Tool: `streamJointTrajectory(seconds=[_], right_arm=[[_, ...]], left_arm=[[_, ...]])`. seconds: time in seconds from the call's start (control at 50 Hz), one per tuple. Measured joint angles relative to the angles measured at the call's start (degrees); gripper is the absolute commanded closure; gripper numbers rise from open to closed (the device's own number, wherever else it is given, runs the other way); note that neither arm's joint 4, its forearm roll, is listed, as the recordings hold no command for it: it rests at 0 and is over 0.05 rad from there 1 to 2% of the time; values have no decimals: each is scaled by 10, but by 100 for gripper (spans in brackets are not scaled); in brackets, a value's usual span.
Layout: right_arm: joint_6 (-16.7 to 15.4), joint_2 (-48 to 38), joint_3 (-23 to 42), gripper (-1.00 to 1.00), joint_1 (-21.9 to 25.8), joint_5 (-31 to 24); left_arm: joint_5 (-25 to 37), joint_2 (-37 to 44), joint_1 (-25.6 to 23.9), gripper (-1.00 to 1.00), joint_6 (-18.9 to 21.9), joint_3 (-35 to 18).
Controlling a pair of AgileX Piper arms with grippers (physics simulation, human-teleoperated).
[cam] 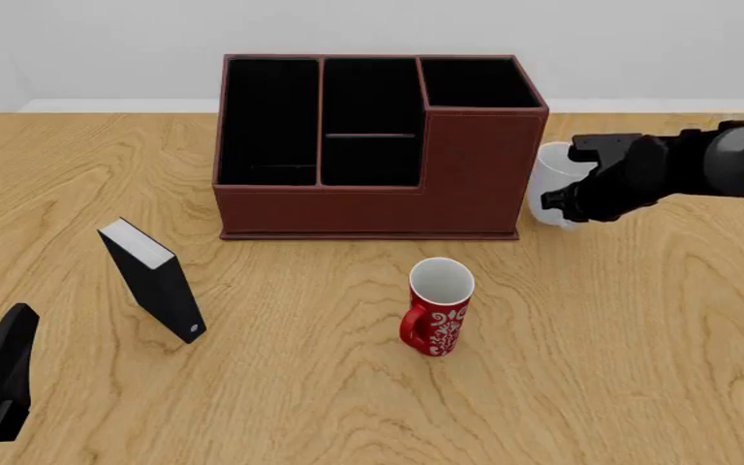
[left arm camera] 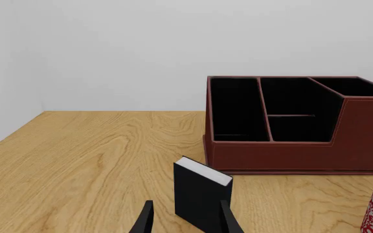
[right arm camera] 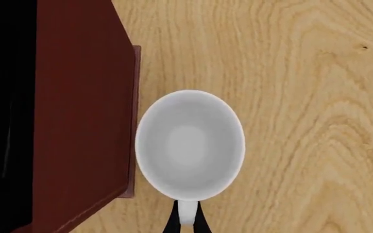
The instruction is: Pick up the white mug and place it to the right of the caddy.
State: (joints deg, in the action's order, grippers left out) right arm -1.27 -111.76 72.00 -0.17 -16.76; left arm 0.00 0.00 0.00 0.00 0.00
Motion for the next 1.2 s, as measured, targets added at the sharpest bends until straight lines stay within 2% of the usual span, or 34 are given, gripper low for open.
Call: streamJointTrajectory(seconds=[0.28, 0.3, 0.7, 1.2], right_arm=[[2, 0, -3, 100, 0, 5], [3, 0, -3, -100, 0, 5], [6, -24, -7, -100, 3, 6], [8, -10, -26, -100, 3, 12]], left_arm=[[0, 0, 0, -100, 0, 0], [0, 0, 0, -100, 0, 0], [0, 0, 0, -100, 0, 0], [0, 0, 0, -100, 0, 0]])
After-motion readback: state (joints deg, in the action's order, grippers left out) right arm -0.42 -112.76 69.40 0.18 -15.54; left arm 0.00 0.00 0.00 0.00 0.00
